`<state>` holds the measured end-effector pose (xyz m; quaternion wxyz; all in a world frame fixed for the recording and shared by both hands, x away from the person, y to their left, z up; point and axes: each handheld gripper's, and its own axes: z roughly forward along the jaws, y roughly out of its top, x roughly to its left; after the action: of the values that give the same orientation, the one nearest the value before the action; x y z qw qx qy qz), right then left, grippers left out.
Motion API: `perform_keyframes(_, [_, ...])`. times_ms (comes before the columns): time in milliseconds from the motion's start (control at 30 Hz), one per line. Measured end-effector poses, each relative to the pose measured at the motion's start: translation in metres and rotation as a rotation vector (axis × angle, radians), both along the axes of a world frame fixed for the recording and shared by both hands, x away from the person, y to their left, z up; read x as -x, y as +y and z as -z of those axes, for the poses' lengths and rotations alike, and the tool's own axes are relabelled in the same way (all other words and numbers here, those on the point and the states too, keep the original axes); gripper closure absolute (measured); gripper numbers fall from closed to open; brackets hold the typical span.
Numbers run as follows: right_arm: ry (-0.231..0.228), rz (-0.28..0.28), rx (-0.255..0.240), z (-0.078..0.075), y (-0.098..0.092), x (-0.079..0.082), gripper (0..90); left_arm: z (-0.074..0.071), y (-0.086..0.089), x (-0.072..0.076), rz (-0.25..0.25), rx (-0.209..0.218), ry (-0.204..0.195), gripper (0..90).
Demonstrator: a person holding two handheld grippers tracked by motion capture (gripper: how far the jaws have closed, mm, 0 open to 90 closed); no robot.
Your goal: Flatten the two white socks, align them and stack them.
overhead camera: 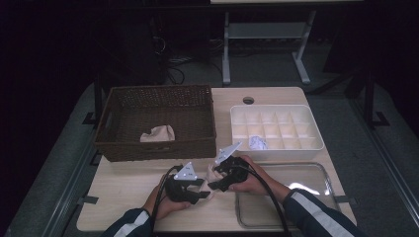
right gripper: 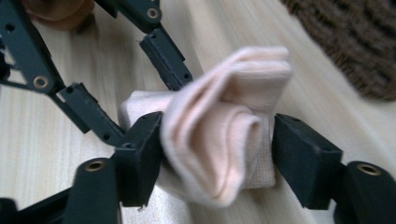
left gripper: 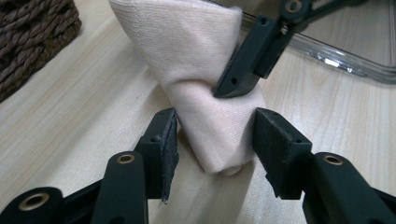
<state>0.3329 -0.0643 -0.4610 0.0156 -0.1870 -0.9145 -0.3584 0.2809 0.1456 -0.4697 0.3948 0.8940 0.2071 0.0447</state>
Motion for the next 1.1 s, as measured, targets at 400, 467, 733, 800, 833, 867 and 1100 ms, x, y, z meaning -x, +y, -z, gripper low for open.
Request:
perform_keyframes(400, [0.025, -0.097, -0.035, -0.001, 0.001, 0.004, 64.7, -0.002, 0.000, 0.001, -0.003, -0.016, 0.002, 46.5])
perform_keyframes(467, [-0.027, -0.103, -0.028, -0.006, -0.001, 0.009, 65.7, -0.008, 0.004, 0.002, 0.012, -0.063, -0.038, 37.1])
perform_keyframes(733, [-0.110, -0.072, -0.002, -0.019, -0.008, 0.015, 65.8, -0.020, 0.037, 0.002, -0.049, -0.087, -0.094, 22.9])
perform_keyframes(800, [-0.131, -0.050, 0.010, -0.023, -0.013, 0.016, 65.8, -0.016, 0.049, 0.003, -0.072, -0.096, -0.097, 20.6])
perform_keyframes(833, [-0.131, -0.050, 0.010, -0.023, -0.013, 0.016, 65.8, -0.015, 0.053, 0.003, -0.080, -0.097, -0.090, 20.6])
perform_keyframes(867, [-0.127, -0.041, 0.004, -0.024, -0.014, 0.016, 65.8, -0.013, 0.057, 0.002, -0.089, -0.101, -0.085, 19.5])
perform_keyframes(1100, [-0.157, -0.010, 0.007, -0.032, -0.026, 0.014, 65.8, -0.004, 0.071, -0.003, -0.094, -0.108, -0.076, 18.5])
